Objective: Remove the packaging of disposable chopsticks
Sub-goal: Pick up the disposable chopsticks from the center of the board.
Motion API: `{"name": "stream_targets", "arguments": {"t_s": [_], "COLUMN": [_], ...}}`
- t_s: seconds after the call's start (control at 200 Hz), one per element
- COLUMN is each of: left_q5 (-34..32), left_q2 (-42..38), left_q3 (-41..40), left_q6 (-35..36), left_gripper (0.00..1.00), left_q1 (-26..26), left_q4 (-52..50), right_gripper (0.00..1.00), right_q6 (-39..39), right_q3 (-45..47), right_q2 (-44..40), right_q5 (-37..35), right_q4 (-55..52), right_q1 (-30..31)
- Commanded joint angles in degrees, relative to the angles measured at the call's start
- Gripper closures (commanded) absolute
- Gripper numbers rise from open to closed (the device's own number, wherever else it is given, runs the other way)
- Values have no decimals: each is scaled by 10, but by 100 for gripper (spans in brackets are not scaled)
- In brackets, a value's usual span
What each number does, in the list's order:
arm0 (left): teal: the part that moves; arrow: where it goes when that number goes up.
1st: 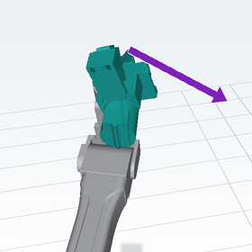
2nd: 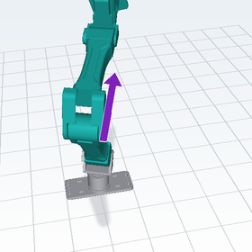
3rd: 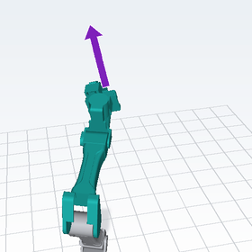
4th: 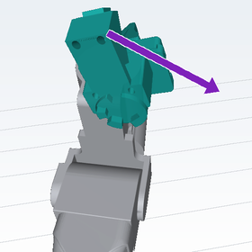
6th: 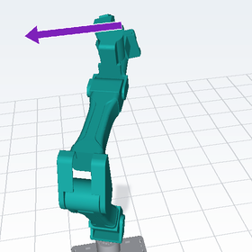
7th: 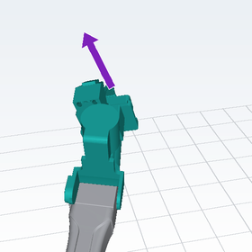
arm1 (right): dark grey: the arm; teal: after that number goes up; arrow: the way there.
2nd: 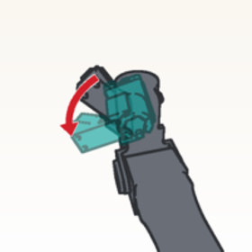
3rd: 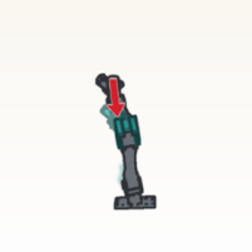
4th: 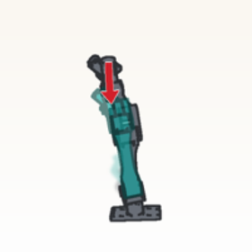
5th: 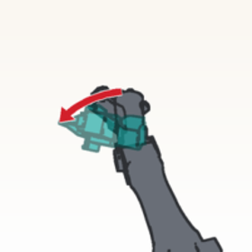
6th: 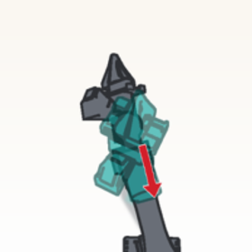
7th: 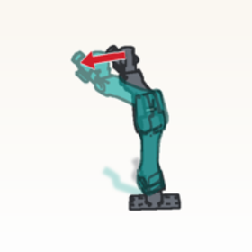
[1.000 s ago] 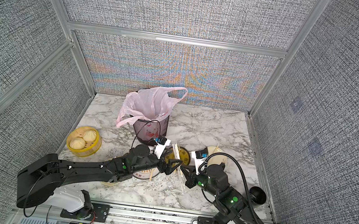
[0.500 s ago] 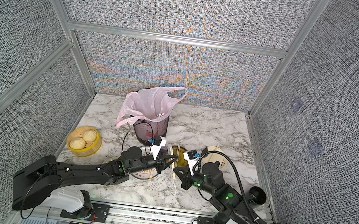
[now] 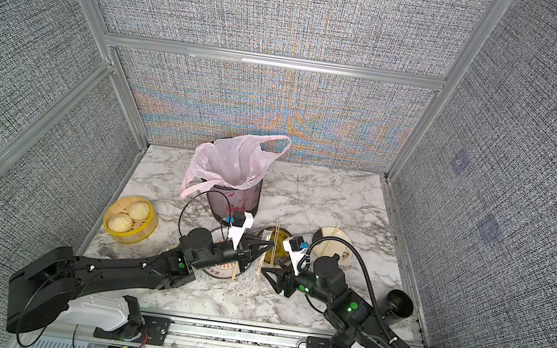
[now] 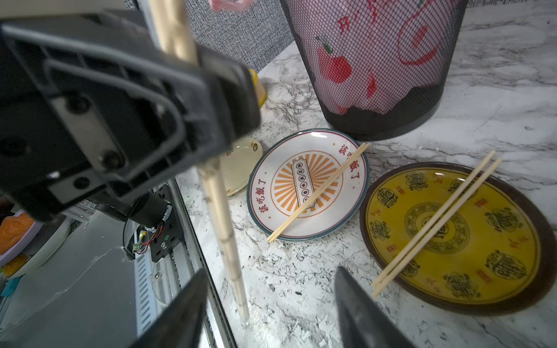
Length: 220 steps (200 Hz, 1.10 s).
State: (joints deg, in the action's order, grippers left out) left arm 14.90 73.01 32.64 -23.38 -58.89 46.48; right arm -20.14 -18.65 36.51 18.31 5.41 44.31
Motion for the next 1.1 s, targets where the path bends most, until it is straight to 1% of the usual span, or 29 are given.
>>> {"name": "stream_targets", "arguments": {"t_s": [0.0, 0.06, 0.14, 0.18, 0.195, 0.26, 0.405, 0.5, 0.536, 0.586, 0.651, 0.706, 0.791, 0.836, 0.966, 1.046, 1.096], "left_q5": [17, 19, 28, 30, 31, 35, 32, 19, 22, 22, 20, 13, 9, 2, -20, -18, -19], "left_q2": [-29, -47, -65, -72, -75, -84, -99, -109, -111, -111, -113, -118, -126, -132, -152, -157, -158], "left_q3": [-1, 0, -5, -9, -10, -13, -21, -26, -31, -40, -50, -55, -57, -60, -80, -84, -85], "left_q6": [40, 52, 64, 66, 66, 69, 82, 78, 79, 74, 72, 71, 72, 76, 83, 83, 83], "left_gripper": [100, 100, 100, 100, 100, 100, 100, 100, 100, 100, 100, 100, 100, 100, 100, 100, 100], "left_q1": [0, 0, 0, 0, 0, 0, 0, 0, 0, 0, 0, 0, 0, 0, 0, 0, 0], "left_q4": [-15, -28, -27, -21, -19, -16, -2, 10, 21, 47, 72, 84, 84, 80, 91, 92, 93], "right_gripper": [6, 6, 6, 8, 9, 13, 17, 27, 28, 33, 35, 42, 56, 61, 63, 71, 73], "right_q6": [16, 33, 48, 58, 63, 85, 132, 162, 166, 170, 168, 166, 164, 164, 160, 158, 156], "right_q3": [24, 23, 25, 30, 31, 34, 23, 26, 28, 27, 24, 20, 16, 13, 24, 28, 25], "right_q2": [1, 10, 31, 35, 53, 81, 138, 161, 168, 179, 197, 216, 239, 247, 257, 261, 263], "right_q5": [32, 77, 114, 115, 116, 116, 87, 80, 79, 81, 85, 92, 102, 106, 100, 97, 101], "right_q4": [110, 126, 159, 183, 194, 222, 252, 289, 302, 319, 334, 350, 365, 361, 380, 394, 393], "right_q1": [1, 1, 6, 13, 16, 32, 63, 69, 69, 69, 70, 70, 70, 70, 71, 71, 71]}}
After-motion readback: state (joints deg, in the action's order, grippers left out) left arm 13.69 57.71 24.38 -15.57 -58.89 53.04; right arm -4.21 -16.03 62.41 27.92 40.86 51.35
